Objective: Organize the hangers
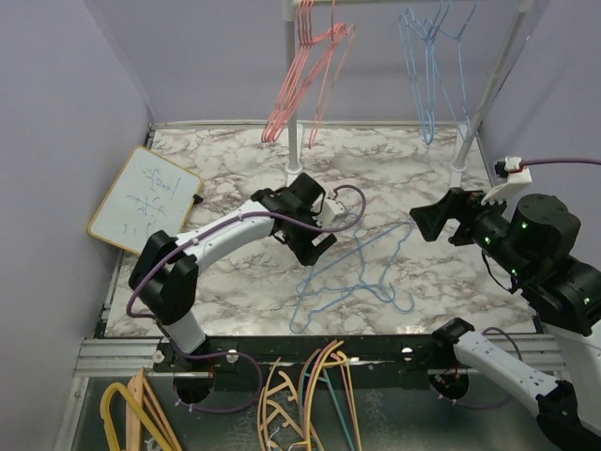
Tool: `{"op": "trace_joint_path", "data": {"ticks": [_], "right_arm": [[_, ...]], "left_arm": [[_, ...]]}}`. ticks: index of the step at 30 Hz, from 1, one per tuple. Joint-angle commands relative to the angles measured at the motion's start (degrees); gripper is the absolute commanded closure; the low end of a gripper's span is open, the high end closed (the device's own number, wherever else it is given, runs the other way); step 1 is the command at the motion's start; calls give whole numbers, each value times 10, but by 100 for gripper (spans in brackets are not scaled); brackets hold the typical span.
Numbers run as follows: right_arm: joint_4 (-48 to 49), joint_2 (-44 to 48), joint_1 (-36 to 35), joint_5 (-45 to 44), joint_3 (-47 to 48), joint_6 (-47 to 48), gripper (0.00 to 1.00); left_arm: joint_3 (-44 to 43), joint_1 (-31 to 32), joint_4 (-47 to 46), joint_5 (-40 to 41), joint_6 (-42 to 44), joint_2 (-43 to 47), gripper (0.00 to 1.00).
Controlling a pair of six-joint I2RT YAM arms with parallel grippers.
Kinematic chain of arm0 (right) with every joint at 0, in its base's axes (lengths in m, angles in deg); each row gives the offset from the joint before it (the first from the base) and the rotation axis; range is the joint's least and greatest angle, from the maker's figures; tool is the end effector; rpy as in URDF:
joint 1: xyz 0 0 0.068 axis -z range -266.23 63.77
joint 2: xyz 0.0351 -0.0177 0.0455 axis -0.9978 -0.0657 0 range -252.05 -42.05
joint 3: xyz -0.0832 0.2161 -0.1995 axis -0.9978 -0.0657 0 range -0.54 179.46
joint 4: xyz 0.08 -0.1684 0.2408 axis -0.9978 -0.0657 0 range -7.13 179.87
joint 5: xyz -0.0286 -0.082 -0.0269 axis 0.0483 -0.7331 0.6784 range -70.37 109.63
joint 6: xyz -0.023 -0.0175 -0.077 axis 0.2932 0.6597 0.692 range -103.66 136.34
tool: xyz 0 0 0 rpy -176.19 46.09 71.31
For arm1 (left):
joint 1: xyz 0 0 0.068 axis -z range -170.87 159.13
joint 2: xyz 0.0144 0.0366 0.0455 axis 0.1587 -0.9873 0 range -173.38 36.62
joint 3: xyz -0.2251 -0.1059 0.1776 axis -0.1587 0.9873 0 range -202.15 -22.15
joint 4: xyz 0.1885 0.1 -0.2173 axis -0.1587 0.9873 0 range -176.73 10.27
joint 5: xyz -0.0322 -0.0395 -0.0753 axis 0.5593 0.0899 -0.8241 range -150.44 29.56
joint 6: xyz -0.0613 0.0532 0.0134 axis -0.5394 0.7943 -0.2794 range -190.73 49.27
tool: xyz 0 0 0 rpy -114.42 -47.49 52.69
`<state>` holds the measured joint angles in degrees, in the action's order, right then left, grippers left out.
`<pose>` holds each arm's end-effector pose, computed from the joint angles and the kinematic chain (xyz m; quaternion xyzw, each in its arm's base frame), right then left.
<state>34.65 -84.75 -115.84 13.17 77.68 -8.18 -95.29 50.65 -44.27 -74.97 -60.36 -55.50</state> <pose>0.1252 0.0617 0.4841 -0.0038 0.8170 0.2204 0.5328 0.2829 -0.2745 0.2475 0.4486 0.8508 -0.1838 0.2028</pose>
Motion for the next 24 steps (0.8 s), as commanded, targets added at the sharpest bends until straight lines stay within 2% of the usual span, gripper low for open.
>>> {"op": "trace_joint_path", "data": {"ticks": [1, 4, 8, 21, 24], "right_arm": [[-28, 6, 1, -44, 56, -13, 0], [-47, 19, 1, -59, 65, -17, 0], [-80, 35, 1, -93, 66, -21, 0], [-128, 53, 1, -140, 81, -20, 0], [-118, 59, 1, -140, 62, -17, 0]], "left_arm": [[-40, 48, -26, 54, -20, -75, 17], [-59, 55, -67, 85, -29, -103, 16], [-81, 57, -99, 71, -42, -139, 16], [-174, 98, -88, 41, -50, -245, 17], [-192, 101, -94, 49, -53, -267, 26]]}}
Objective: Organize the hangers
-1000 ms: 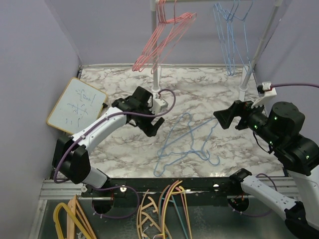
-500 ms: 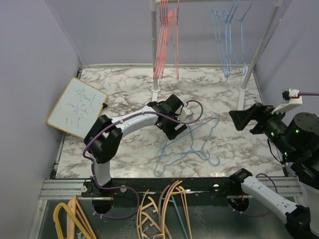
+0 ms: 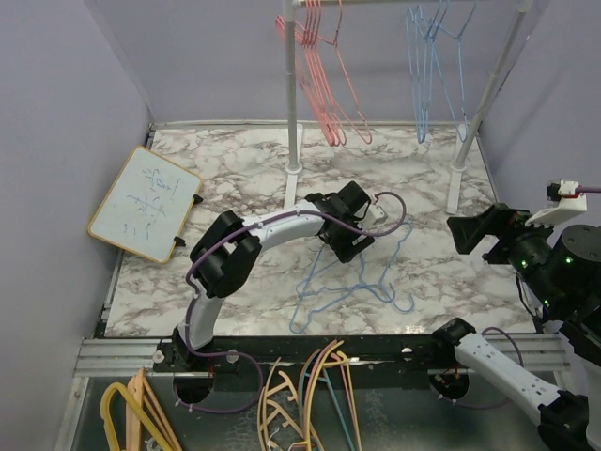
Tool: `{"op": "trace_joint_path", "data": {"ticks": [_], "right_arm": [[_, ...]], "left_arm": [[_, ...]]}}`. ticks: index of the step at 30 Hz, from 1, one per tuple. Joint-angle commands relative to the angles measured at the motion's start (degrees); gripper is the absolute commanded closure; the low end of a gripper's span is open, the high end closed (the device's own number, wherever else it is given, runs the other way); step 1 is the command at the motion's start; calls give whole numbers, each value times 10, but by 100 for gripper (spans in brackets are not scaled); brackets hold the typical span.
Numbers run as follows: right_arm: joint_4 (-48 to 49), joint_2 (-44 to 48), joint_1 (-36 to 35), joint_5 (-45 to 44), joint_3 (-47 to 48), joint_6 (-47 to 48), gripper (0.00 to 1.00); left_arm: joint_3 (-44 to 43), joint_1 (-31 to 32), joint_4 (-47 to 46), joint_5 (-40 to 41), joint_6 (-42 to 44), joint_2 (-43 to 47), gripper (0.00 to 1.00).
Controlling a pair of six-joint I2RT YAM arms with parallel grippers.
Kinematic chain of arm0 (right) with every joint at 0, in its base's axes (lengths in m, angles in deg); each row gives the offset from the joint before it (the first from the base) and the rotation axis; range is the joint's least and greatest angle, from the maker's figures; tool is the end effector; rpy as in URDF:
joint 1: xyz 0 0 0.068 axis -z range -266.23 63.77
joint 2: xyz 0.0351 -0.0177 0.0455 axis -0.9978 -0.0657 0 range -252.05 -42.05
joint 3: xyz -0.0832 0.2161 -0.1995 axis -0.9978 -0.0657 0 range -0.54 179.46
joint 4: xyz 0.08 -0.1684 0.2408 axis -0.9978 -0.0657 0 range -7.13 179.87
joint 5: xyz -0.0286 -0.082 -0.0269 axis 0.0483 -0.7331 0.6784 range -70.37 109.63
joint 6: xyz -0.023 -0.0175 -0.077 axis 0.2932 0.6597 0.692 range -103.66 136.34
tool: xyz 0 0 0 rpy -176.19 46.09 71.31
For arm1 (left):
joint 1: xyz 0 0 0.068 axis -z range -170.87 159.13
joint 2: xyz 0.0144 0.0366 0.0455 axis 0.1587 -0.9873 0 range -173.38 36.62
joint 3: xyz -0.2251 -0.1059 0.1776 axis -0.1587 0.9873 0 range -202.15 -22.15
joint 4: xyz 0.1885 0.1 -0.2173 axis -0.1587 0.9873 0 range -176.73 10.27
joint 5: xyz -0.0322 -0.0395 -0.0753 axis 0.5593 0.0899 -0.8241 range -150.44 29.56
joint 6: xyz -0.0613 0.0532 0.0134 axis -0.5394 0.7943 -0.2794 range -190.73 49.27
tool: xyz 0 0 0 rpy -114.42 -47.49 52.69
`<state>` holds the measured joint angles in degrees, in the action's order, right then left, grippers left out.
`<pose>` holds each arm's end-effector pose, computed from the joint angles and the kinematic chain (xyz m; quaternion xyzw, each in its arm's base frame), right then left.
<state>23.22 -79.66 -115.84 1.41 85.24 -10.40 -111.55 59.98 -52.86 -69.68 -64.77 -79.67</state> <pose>0.0700 0.0138 0.5067 0.0724 0.8033 0.1591 0.5693 0.3123 -0.4019 0.1764 0.4766 0.8387 -0.1681 0.2028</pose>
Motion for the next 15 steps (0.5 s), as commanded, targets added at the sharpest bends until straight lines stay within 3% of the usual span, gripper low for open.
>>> {"op": "trace_joint_path", "data": {"ticks": [1, 7, 13, 15], "right_arm": [[3, 11, 1, -16, -20, 8, 0], [18, 10, 1, -11, -22, 19, 0], [10, 28, 1, -37, -12, 3, 0], [5, 35, 1, -42, -6, -2, 0]], "left_arm": [[-34, 8, -12, 1, -12, -32, 28], [-77, 9, -2, 12, -18, -77, 35], [-60, 13, -6, 8, -19, -87, 77], [-49, 13, -7, 5, -20, -85, 86]]}}
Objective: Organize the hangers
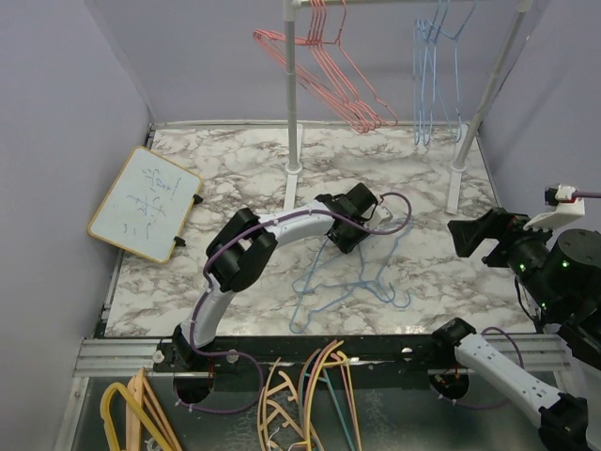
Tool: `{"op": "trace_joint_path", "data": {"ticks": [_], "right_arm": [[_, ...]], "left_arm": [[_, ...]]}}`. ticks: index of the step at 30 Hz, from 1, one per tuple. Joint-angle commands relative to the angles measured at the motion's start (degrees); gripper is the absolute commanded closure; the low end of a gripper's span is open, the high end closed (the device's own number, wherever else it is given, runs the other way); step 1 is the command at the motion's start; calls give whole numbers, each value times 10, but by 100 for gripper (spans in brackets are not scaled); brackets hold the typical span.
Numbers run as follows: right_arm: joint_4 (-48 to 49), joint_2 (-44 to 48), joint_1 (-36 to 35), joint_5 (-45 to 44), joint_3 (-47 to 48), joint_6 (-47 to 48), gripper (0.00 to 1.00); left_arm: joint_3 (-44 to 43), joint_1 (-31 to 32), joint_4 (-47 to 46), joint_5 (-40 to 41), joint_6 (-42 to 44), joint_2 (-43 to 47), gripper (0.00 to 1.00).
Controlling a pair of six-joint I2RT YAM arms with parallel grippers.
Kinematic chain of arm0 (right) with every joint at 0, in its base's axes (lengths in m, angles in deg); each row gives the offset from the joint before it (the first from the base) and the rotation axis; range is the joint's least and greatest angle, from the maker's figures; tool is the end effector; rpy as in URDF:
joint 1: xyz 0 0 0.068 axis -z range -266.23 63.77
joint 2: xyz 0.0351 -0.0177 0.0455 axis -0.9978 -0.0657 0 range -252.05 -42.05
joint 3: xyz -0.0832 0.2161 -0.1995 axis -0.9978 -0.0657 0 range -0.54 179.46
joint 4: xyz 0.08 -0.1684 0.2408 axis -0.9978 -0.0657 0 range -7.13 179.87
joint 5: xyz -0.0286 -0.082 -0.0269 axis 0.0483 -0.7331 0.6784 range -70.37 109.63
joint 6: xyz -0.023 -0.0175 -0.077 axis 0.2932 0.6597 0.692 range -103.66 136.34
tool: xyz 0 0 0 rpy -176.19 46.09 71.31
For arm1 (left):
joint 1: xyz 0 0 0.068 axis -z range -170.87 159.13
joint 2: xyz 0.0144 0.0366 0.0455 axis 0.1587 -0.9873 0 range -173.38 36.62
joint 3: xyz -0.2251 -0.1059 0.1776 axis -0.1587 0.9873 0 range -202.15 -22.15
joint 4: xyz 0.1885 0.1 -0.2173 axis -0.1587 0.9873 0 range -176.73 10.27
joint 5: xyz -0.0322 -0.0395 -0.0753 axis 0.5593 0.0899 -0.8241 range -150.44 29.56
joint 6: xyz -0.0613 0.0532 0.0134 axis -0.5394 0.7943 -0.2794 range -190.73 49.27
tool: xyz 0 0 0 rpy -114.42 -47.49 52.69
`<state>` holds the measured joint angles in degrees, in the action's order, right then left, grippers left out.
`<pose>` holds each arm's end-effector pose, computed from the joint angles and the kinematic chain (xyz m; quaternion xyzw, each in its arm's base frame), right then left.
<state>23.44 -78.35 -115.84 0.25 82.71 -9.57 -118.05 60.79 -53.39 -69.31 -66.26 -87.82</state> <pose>0.0708 0.0127 0.4958 0.0711 0.8076 0.1434 0.5676 0.3266 -0.4308 0.1454 0.4715 0.8446 -0.1657 0.1919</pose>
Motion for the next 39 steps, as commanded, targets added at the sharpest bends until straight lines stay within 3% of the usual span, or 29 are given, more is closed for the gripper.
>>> {"op": "trace_joint_path", "data": {"ticks": [1, 3, 10, 14, 18, 21, 24, 28, 33, 39], "right_arm": [[-3, 23, 1, -34, 24, -14, 0], [-13, 25, 1, -39, 34, -19, 0], [-12, 49, 0, -17, -3, -45, 0], [33, 95, 1, 71, -135, -94, 1], [143, 159, 1, 204, -291, -174, 4], [214, 189, 1, 281, -391, -232, 7], [244, 200, 1, 299, -454, -251, 7], [307, 167, 1, 337, -500, -257, 7], [479, 65, 0, 403, -579, -327, 7], [602, 21, -6, 358, -601, -399, 7]], "left_arm": [[23, 6, -1, -1, -6, -2, 89], [35, 10, 1, -3, -7, 2, 100], [50, 16, 26, -21, -2, 28, 100], [37, -1, 34, -82, -18, 73, 100], [46, -32, 17, -113, -40, 120, 100], [54, -79, 0, -155, -74, 143, 100], [51, -130, -17, -196, -113, 147, 100], [55, -176, -58, -233, -169, 147, 100], [66, -181, -150, -236, -265, 149, 100], [46, -184, -194, -244, -335, 129, 100]]}}
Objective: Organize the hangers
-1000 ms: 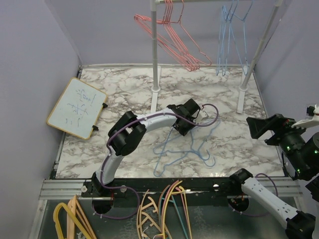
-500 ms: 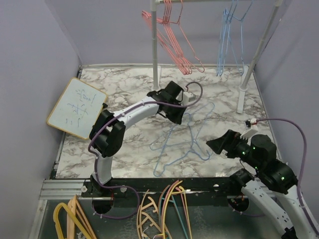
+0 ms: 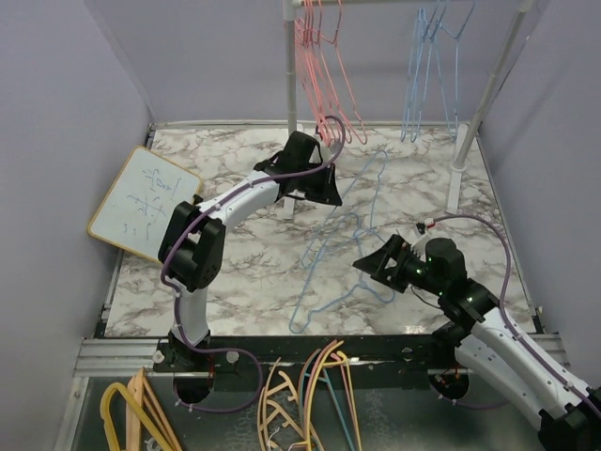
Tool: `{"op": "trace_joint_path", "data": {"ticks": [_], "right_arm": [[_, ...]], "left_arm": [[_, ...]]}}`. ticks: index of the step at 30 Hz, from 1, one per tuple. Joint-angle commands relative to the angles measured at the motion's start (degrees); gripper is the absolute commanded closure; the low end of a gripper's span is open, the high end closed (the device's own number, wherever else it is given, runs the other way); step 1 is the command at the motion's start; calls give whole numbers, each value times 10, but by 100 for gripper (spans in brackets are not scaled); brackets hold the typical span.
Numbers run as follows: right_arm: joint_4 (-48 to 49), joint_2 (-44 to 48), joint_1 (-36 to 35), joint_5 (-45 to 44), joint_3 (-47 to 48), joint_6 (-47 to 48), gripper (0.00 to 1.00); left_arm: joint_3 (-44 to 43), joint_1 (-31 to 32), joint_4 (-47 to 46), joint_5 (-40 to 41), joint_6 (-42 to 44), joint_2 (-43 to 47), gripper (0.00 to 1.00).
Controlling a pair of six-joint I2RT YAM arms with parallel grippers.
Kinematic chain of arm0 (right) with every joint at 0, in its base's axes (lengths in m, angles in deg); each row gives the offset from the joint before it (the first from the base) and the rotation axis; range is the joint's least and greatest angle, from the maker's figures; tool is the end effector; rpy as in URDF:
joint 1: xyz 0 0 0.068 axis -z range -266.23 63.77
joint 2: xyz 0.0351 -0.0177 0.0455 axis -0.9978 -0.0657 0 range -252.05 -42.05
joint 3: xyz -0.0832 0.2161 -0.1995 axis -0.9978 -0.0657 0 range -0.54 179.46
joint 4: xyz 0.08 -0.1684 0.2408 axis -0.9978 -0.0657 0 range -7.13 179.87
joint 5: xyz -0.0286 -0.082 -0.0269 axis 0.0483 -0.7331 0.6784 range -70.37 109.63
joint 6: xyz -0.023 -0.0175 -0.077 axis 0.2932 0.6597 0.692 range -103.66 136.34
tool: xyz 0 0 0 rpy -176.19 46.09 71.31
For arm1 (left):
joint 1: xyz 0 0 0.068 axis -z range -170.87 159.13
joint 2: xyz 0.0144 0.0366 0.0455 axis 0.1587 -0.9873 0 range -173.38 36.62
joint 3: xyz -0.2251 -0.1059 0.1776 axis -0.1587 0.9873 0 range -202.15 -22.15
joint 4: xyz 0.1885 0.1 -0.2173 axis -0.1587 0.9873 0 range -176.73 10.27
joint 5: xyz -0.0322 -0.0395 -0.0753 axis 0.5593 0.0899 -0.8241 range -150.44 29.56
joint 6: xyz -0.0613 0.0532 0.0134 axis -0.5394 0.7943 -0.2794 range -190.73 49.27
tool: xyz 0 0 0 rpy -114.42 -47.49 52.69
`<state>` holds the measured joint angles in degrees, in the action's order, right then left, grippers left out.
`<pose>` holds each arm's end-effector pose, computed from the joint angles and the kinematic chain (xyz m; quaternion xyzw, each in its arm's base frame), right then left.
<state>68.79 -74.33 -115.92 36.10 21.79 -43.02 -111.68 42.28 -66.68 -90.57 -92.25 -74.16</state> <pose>0.1524 0.1100 0.2078 0.1524 0.8509 0.4304 0.2599 0.4159 -0.3146 0.2529 0.1957 0.8643 -0.3932 0.2450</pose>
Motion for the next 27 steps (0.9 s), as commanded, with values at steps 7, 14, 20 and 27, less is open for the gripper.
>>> {"op": "trace_joint_path", "data": {"ticks": [7, 14, 20, 27], "right_arm": [[280, -166, -63, -46, 1, -118, 7], [448, -321, -169, -166, -17, -188, 6], [474, -295, -222, -316, -45, -207, 7], [517, -335, -221, -347, -57, -220, 13]], "left_arm": [[-10, -1, -110, -41, -150, -8, 100], [-3, -3, -130, -46, -165, -13, 100], [27, -5, -146, -46, -164, 8, 100], [59, -14, -169, -54, -175, 26, 100]]}}
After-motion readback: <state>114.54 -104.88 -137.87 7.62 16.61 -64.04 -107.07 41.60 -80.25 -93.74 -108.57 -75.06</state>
